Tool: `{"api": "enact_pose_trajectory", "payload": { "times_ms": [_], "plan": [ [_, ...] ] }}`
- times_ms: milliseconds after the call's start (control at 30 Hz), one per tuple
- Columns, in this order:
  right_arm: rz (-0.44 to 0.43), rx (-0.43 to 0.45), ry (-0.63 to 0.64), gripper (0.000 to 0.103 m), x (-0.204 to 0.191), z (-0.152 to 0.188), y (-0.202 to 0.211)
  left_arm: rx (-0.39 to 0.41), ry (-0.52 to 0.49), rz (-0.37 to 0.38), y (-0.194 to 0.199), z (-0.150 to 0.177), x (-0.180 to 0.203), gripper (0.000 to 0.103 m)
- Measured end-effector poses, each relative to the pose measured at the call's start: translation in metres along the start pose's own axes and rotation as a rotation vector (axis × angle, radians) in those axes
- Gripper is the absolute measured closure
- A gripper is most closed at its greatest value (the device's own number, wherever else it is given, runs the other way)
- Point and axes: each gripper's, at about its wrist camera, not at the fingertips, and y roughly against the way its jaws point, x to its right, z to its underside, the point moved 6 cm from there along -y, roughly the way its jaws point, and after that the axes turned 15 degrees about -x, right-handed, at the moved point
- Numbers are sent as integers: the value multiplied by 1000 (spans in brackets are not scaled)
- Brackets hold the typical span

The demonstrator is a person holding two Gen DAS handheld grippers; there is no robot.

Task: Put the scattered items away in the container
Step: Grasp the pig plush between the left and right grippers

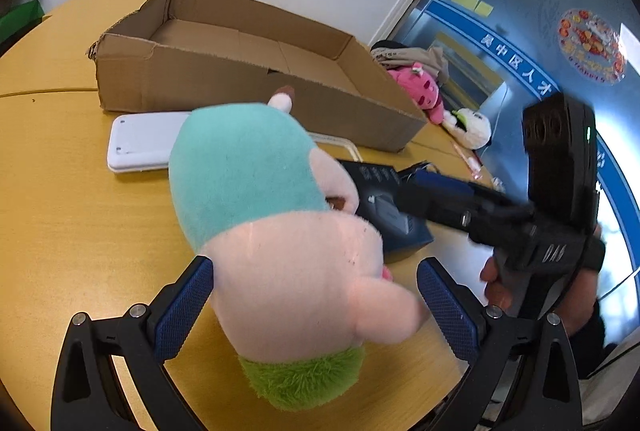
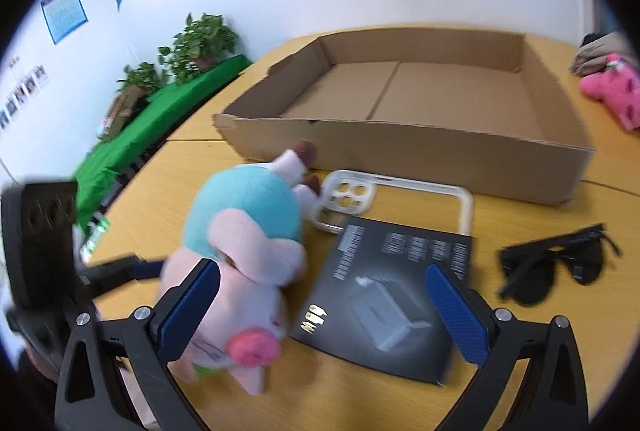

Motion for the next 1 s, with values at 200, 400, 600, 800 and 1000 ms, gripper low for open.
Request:
{"api": "enact_pose_trajectory", "payload": {
  "times_ms": [200,400,600,800,1000],
  "plan": [
    [-108,-39,70,1,-35,-28,-29,-45,79,-18,-22,14,-8,11],
    [-129,-153,86,9,-49,-26,-78,-34,85,-14,-21,15,-8,18],
    [-43,-160,158,17,-65,-21,-84,-34,66,-35,-15,16,-3,26],
    [-68,-80,118,26,-67,-32,-51,-5,-12,-66,11,0,17,27],
    [-38,125,156,27,-75,-94,36,121,-195,-102,72,-68,63,27]
  ]
}}
